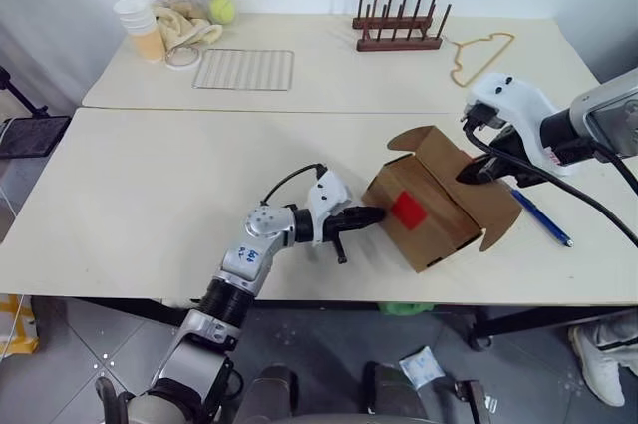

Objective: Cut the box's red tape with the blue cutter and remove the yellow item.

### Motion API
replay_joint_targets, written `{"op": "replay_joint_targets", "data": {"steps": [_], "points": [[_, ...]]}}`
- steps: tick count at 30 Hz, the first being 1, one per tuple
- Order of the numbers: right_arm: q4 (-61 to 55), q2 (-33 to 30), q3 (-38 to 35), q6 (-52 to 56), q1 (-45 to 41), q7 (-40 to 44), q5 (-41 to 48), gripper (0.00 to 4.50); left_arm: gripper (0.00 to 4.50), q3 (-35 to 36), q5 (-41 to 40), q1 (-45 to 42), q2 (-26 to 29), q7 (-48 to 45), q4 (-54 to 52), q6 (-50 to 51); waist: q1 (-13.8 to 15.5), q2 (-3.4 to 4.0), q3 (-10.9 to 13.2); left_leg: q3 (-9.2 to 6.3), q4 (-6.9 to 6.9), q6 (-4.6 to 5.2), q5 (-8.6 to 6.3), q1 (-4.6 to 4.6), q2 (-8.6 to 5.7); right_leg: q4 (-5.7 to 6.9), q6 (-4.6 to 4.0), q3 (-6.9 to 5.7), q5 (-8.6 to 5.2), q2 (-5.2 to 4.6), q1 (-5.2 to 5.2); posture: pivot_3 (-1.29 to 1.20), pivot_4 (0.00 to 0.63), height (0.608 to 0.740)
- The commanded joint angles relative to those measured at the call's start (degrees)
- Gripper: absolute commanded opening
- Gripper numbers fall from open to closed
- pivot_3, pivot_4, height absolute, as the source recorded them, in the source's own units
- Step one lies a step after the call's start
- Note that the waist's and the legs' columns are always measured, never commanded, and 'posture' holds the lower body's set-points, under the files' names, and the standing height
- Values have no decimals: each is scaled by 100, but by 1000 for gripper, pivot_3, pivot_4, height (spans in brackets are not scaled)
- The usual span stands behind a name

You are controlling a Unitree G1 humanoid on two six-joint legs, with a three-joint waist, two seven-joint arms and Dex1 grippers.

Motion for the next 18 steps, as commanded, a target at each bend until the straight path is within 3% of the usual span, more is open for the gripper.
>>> {"op": "replay_joint_targets", "data": {"steps": [1,9,18], "points": [[-65,-27,-115,20,-196,-139,79,53,0,86,-52,86,-20,137,-253,31,-2,0,0,0,0,0,0,0,0,1,0,0,0,0,-1,0,150,740],[-183,-3,-180,20,-170,-716,683,53,0,135,-40,181,-4,340,-404,205,-1,0,0,2,0,0,0,-8,0,9,0,1,0,0,-15,0,150,740],[205,244,-404,20,5,-1961,1566,53,0,116,-9,191,158,323,-494,343,-4,0,0,3,4,0,0,-12,1,14,-1,1,0,0,-19,0,150,740]]}}
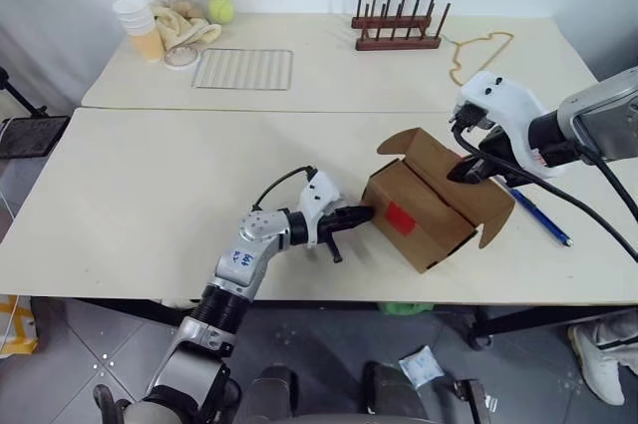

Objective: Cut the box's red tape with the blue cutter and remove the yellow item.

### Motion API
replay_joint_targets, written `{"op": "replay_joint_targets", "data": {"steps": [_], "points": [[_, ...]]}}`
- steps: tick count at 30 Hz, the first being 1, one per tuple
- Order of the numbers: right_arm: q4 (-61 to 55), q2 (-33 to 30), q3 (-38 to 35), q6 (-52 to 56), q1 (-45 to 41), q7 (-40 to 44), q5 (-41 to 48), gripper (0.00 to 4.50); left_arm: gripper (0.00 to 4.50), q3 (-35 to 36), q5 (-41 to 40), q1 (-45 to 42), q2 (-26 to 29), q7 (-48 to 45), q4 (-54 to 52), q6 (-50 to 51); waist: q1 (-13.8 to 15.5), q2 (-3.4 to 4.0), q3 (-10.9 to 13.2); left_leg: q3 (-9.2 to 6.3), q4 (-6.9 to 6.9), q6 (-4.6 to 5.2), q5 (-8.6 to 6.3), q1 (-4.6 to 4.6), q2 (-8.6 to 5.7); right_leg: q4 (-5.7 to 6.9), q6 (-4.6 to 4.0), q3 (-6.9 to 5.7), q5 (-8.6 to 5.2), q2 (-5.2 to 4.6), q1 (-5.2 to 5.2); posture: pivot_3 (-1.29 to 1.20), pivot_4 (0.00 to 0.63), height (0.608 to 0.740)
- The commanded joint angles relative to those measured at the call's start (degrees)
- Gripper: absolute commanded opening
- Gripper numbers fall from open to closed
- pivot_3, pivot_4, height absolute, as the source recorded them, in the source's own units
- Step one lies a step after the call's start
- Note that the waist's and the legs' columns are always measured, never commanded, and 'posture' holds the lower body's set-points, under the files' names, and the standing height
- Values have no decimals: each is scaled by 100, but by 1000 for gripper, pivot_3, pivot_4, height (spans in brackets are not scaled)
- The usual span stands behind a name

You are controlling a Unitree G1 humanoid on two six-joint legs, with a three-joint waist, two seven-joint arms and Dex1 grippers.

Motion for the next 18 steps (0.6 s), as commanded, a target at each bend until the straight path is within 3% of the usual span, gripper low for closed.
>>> {"op": "replay_joint_targets", "data": {"steps": [1,8,14,18], "points": [[105,69,-195,20,-46,-433,305,53,0,-7,6,-43,38,-15,-205,-18,-1,0,0,0,0,0,0,0,0,4,0,0,0,0,-2,0,150,740],[157,170,-149,20,-122,-918,520,53,0,127,-379,-94,282,-540,-341,358,-11,0,0,0,5,0,0,-9,1,13,0,0,0,1,-16,0,150,740],[236,212,-140,20,-213,-1151,716,53,0,182,-561,28,955,-1341,-427,229,-37,2,-1,2,7,-1,1,-22,4,21,-3,2,0,3,-34,0,150,740],[281,244,-147,20,-207,-1268,780,53,0,550,-1264,-212,1035,-1799,-813,426,-16,1,-1,-1,17,-1,1,-34,4,19,-3,1,0,2,-37,0,150,740]]}}
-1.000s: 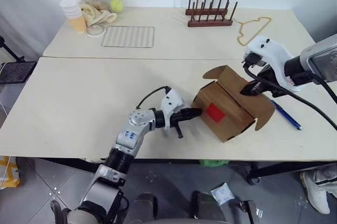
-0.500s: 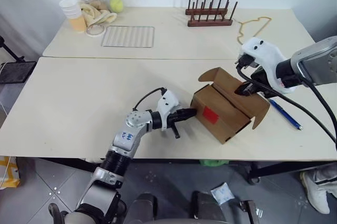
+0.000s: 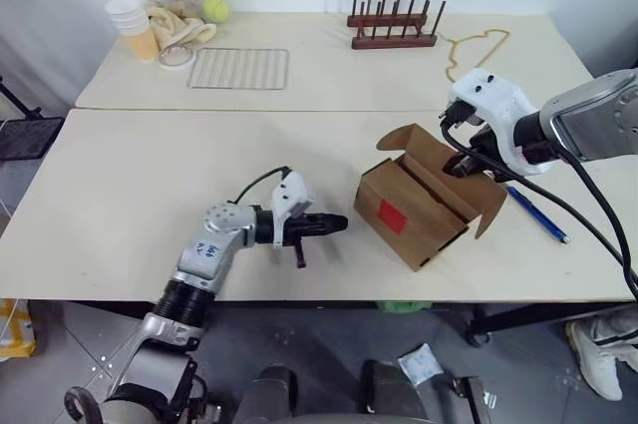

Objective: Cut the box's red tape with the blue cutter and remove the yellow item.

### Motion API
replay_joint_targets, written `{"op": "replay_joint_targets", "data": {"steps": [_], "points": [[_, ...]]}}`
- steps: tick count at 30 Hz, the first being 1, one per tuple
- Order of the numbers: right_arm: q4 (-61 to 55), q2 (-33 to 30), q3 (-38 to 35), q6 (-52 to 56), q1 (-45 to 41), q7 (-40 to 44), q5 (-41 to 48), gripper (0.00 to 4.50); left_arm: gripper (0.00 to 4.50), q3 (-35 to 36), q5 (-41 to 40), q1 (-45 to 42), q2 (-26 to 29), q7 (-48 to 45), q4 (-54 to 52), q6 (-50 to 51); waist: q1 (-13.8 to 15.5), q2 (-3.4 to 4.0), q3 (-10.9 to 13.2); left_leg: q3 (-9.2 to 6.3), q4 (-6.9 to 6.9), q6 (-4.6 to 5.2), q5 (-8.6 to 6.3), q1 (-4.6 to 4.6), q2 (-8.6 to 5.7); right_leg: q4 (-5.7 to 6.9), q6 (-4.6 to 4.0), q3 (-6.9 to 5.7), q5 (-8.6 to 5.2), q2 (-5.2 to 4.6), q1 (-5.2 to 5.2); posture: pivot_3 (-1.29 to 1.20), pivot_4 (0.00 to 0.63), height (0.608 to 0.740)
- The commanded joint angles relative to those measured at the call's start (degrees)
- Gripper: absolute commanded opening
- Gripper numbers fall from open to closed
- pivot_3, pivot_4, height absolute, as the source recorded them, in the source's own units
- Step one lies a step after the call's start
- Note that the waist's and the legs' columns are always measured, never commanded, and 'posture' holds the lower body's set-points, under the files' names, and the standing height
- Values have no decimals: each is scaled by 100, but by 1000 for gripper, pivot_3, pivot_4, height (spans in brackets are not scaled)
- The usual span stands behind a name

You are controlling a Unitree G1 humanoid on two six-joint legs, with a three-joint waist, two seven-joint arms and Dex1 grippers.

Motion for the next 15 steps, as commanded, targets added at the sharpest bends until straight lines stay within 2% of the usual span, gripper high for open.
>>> {"op": "replay_joint_targets", "data": {"steps": [1,8,12,15], "points": [[4,39,-138,21,-124,-115,97,53,0,357,-722,-390,-171,-213,-617,174,28,-1,0,-6,6,0,0,-11,0,0,0,-2,0,0,-4,0,150,740],[66,82,-214,21,-19,-312,138,53,0,-140,-244,-1300,-946,424,-562,143,23,-2,1,-8,14,5,1,-21,-7,-4,5,-5,10,-3,-2,0,150,740],[94,102,-294,21,68,-441,173,53,0,-670,366,-1435,-928,462,-231,-113,-26,-1,0,-1,5,5,1,-19,-5,1,5,-4,10,0,-12,0,150,740],[94,77,-346,21,127,-544,243,53,0,-818,480,-1319,-814,341,-210,-148,-37,-1,0,0,7,6,2,-18,-4,2,5,-4,10,0,-12,0,150,740]]}}
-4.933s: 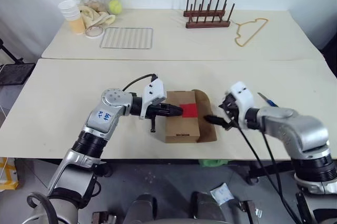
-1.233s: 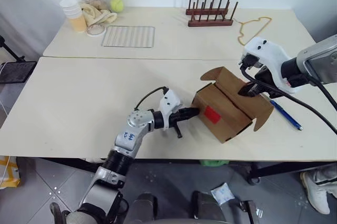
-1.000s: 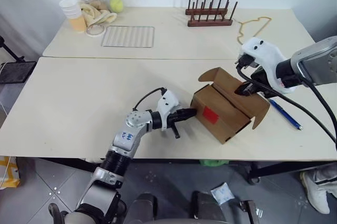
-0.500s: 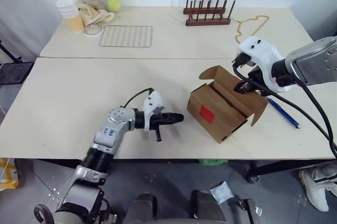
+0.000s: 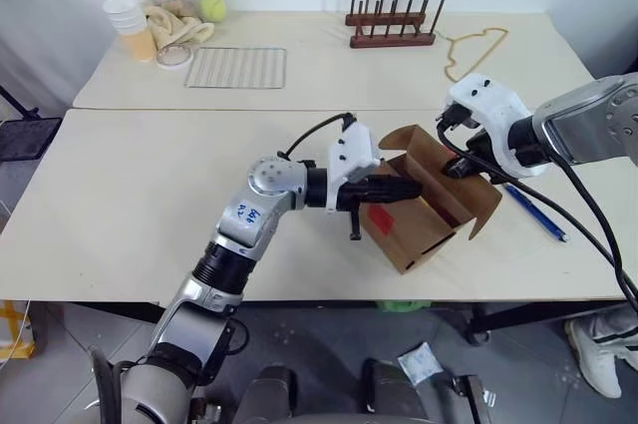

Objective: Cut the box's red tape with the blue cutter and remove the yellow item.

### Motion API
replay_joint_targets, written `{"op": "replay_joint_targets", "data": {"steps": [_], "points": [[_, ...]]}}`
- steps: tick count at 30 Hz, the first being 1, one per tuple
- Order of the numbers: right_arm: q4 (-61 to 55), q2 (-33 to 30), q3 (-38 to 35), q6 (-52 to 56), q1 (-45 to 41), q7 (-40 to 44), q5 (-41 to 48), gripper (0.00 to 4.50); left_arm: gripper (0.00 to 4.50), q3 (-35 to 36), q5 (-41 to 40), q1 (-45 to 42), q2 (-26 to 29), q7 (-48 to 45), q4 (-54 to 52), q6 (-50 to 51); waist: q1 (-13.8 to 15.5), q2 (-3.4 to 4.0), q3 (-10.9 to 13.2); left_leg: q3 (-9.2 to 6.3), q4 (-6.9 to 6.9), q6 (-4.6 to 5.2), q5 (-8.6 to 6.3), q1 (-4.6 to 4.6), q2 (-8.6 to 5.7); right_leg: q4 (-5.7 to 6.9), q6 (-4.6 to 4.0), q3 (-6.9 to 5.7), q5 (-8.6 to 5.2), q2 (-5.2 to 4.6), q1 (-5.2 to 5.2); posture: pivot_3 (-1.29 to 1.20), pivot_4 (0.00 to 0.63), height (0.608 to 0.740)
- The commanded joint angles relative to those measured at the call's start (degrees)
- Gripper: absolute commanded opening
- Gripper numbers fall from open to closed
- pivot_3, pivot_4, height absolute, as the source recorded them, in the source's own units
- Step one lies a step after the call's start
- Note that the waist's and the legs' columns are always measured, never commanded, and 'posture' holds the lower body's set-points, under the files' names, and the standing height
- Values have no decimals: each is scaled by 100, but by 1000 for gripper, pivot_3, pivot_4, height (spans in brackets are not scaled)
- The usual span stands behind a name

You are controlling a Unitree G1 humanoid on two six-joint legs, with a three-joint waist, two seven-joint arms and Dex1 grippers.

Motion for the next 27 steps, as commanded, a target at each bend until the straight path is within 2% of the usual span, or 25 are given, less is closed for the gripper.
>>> {"op": "replay_joint_targets", "data": {"steps": [1,8,11,17,27], "points": [[-58,-71,-315,21,32,-133,115,53,0,-98,72,141,138,-152,-159,-31,0,0,0,0,1,0,0,0,0,0,0,1,0,0,0,0,150,740],[-21,-289,-504,21,231,-231,57,53,0,-83,141,375,449,-192,-186,218,41,0,0,-3,4,0,0,0,1,-1,0,1,0,-1,2,0,150,740],[6,-488,-576,21,354,-138,-71,53,0,-176,360,499,758,-278,54,70,50,1,-1,-2,7,0,0,1,1,-1,-1,2,0,-1,5,0,150,740],[-106,-879,-553,21,610,231,-204,53,0,-141,150,902,1396,-628,-353,459,66,5,-4,-4,11,4,2,13,2,-1,-3,3,1,-1,20,0,150,740],[-188,-221,-1073,21,1357,-117,-76,53,0,61,213,1056,956,75,-401,577,56,4,-3,-6,4,6,3,-4,-2,0,-1,-1,2,-4,3,0,150,740]]}}
